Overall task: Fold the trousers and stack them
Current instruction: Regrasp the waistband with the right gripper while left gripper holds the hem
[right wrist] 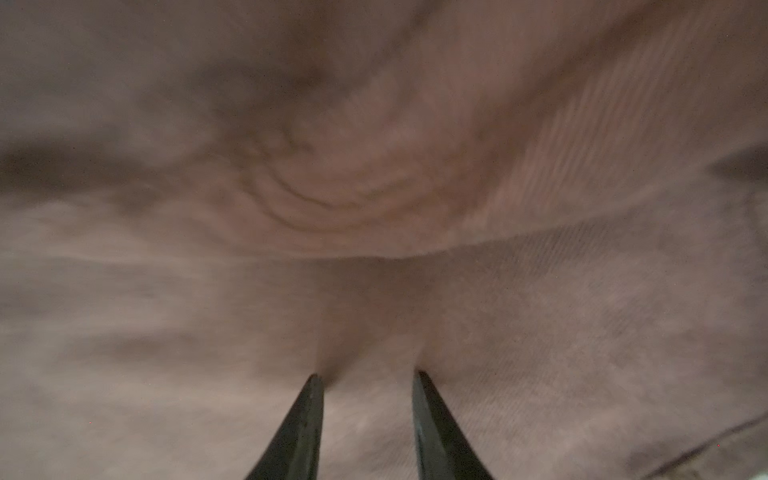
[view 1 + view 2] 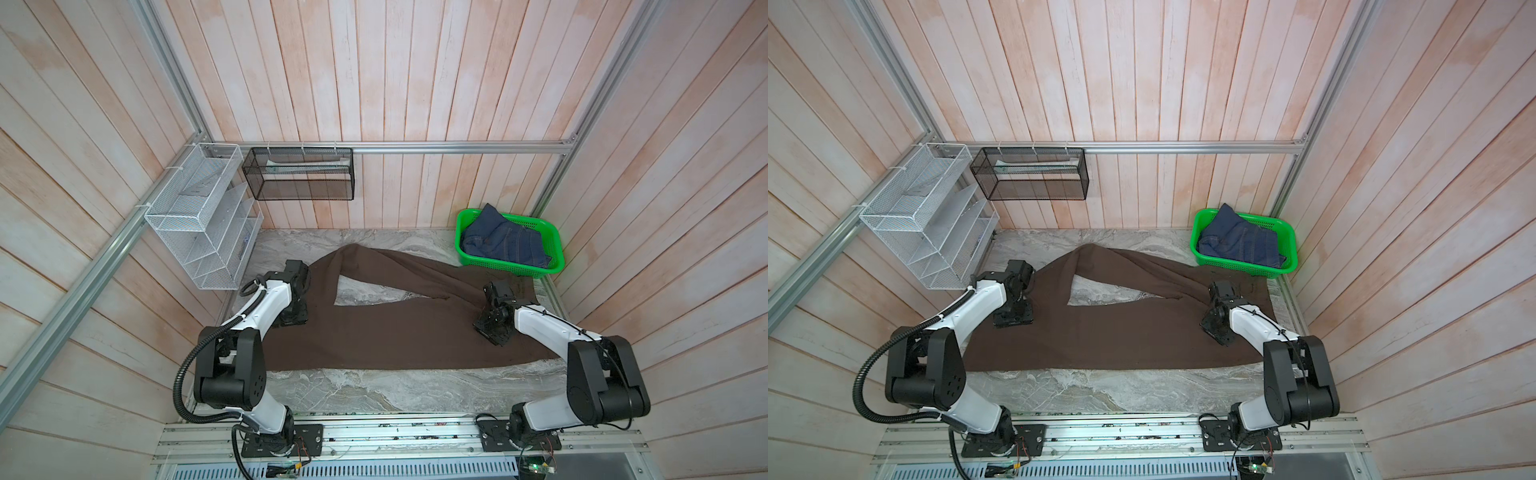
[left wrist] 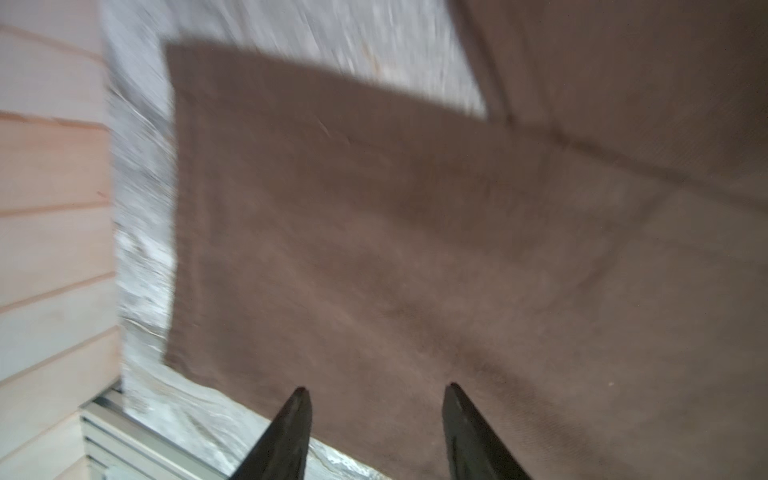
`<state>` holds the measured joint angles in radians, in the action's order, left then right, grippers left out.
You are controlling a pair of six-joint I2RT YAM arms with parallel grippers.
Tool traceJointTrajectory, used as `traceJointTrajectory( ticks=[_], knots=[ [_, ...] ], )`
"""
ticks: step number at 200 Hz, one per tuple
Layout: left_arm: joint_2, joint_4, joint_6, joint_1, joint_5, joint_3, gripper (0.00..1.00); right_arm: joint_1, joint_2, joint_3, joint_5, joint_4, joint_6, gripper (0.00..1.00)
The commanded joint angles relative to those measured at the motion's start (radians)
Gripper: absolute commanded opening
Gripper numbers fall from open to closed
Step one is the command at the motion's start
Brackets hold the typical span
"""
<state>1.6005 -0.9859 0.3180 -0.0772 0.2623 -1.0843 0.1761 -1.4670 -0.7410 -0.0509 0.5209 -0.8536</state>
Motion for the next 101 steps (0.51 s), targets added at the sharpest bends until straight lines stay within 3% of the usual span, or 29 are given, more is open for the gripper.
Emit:
traceJointTrajectory(
  ticks=[1,27,59,101],
  knots=[
    [-0.026,0.087,0.045,0.002,-0.090,0.053,0.56,0.000,0.010,0.064,-0.007,-0.044,-0.022,0.37],
    [-0.035,0.114,0.070,-0.003,-0.140,0.078,0.63,-0.014,0.024,0.163,0.028,-0.069,-0.056,0.40],
    [-0.025,0.130,0.107,0.001,-0.107,0.109,0.67,-0.071,0.089,0.277,0.058,-0.066,-0.081,0.43],
    [-0.063,0.096,0.104,0.006,-0.067,0.074,0.69,-0.116,0.286,0.233,-0.002,0.097,-0.048,0.44]
  ],
)
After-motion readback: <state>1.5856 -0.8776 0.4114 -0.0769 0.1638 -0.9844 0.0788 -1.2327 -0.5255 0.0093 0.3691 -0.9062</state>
